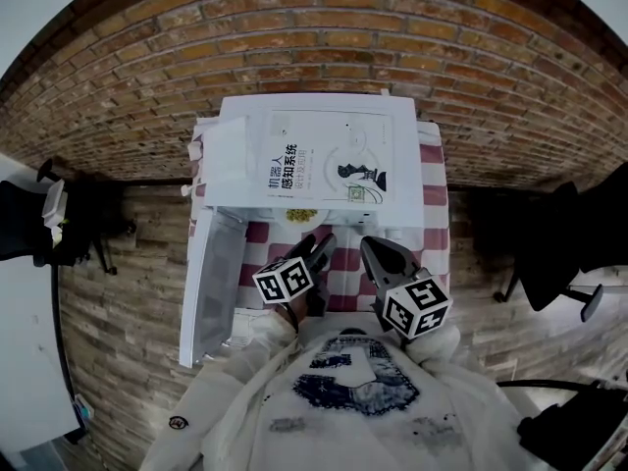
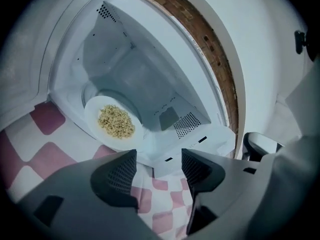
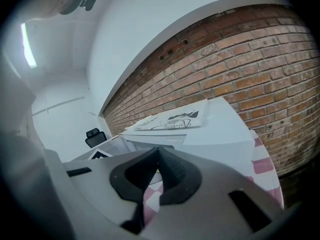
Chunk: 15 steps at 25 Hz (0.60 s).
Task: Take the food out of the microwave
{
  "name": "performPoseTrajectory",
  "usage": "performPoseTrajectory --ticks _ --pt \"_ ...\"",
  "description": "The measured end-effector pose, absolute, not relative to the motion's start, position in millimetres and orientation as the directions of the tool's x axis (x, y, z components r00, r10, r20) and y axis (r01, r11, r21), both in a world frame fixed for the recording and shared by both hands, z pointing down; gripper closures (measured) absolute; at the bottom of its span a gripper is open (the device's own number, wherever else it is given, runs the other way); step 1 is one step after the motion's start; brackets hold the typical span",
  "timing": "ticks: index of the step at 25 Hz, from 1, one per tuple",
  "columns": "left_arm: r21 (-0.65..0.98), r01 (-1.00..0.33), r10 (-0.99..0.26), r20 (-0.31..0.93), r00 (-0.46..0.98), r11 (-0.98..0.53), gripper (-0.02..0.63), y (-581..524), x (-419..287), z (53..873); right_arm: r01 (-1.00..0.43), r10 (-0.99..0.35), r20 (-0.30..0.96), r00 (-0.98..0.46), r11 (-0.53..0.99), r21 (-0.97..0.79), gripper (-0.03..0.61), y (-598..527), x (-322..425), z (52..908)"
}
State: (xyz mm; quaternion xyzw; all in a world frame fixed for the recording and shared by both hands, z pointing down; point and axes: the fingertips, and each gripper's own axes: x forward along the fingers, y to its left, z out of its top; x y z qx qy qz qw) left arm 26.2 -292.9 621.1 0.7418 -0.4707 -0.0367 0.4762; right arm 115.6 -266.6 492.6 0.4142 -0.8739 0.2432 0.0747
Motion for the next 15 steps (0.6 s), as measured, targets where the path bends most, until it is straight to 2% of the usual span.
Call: performPoseTrajectory --ticks 8,15 --pt "0.845 -0.534 -0.754 0.374 0.54 0.037 0.337 -304 17 652 -0.772 -0.697 0.339 -0.632 0.53 -0.351 0.565 -266 126 492" --pt "0.883 -0.462 -0.766 0.356 0.535 0.087 0.339 -314 10 667 -0.784 -0.706 0.346 -0.618 0.522 -0.336 0.565 -266 133 492"
